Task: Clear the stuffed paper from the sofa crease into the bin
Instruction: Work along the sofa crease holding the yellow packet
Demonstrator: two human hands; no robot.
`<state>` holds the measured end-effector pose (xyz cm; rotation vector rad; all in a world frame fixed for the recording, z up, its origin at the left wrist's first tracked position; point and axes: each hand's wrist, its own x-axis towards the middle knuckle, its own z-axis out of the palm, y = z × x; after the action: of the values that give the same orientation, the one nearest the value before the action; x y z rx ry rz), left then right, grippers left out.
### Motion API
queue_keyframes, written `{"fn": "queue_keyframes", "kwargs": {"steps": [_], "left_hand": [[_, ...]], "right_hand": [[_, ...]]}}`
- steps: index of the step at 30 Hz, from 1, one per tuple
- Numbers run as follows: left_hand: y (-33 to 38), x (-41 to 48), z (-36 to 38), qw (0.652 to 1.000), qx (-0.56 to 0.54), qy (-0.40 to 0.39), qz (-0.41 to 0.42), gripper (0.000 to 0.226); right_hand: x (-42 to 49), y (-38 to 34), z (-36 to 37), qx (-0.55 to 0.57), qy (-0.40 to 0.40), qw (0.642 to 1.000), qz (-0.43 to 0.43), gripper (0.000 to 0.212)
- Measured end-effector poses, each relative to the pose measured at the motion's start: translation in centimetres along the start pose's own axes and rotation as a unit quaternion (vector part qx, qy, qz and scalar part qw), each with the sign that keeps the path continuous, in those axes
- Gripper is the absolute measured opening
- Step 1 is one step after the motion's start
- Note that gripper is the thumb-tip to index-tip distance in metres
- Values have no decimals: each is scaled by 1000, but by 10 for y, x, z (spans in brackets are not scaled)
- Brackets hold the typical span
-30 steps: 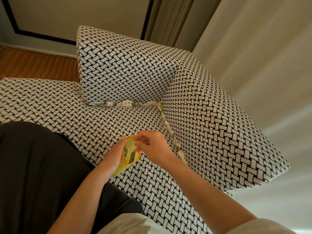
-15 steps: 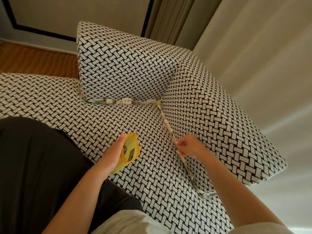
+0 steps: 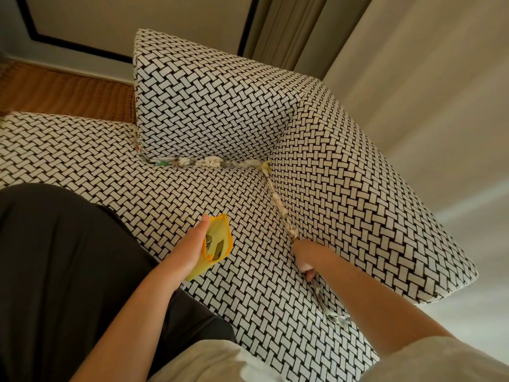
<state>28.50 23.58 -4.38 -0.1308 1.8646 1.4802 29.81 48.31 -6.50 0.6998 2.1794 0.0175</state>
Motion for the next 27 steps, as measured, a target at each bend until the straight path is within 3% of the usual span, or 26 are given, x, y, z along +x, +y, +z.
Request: {"fn": "queue_keyframes", "kwargs": {"steps": [7, 12, 27], "left_hand": [[3, -2, 1, 1000, -15, 1, 7, 65], [0, 2, 1, 1000, -14, -2, 7, 66], [-5, 4, -2, 999, -23, -11, 25, 65]], "right_hand": [[-2, -3, 7, -55, 46, 997, -26, 57], [-7, 1, 9, -117, 84, 988, -57, 35], [-3, -3, 11, -202, 137, 968, -59, 34]]}}
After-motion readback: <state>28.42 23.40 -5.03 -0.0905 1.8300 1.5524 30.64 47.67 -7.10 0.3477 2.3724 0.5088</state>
